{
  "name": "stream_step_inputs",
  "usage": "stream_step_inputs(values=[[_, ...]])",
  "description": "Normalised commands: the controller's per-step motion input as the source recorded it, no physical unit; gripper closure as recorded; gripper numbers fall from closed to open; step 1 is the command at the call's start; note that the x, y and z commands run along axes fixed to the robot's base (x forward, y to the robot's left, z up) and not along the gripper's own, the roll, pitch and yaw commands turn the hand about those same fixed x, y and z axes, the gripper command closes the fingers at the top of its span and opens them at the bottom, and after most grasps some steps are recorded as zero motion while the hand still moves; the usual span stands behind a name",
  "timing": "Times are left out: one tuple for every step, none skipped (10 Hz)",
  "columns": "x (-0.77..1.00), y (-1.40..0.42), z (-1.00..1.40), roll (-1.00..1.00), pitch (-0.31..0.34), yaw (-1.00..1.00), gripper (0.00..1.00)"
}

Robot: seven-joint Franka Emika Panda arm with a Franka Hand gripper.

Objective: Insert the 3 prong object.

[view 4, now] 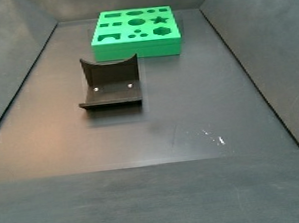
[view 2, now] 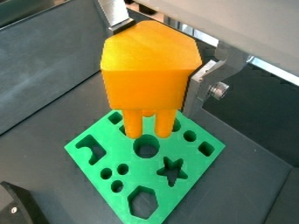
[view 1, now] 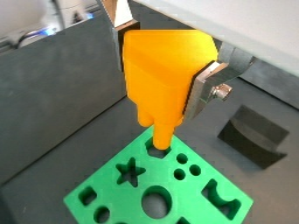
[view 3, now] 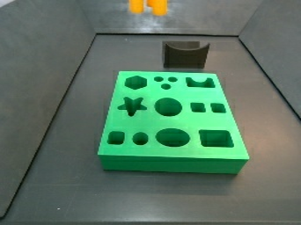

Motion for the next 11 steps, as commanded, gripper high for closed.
stream_step_inputs(values=[[0.34,0.05,-0.73,0.00,0.000,-0.88,1.00],[0.29,0.11,-0.78,0.00,0.013,-0.84,1.00],[0.29,0.07,-0.80,0.02,0.037,-0.89,1.00],[0.25,0.08,-0.80,0.00,0.036,-0.91,1.00],[0.05,0.12,-0.70,0.00,0.063,-0.94,1.00],[0.11,0.37,-0.48,-0.05,0.053,-0.61,1.00],[0.08,0.65,-0.47,-0.09,0.060,-0.28,1.00],[0.00,0.78,-0.47,-0.08,0.049,-0.15,1.00],[0.02,0.71,-0.51,-0.07,0.079,-0.24,1.00],[0.07,0.39,-0.51,-0.06,0.096,-0.58,1.00],[0.10,0.00,-0.43,-0.09,0.043,-0.96,1.00]])
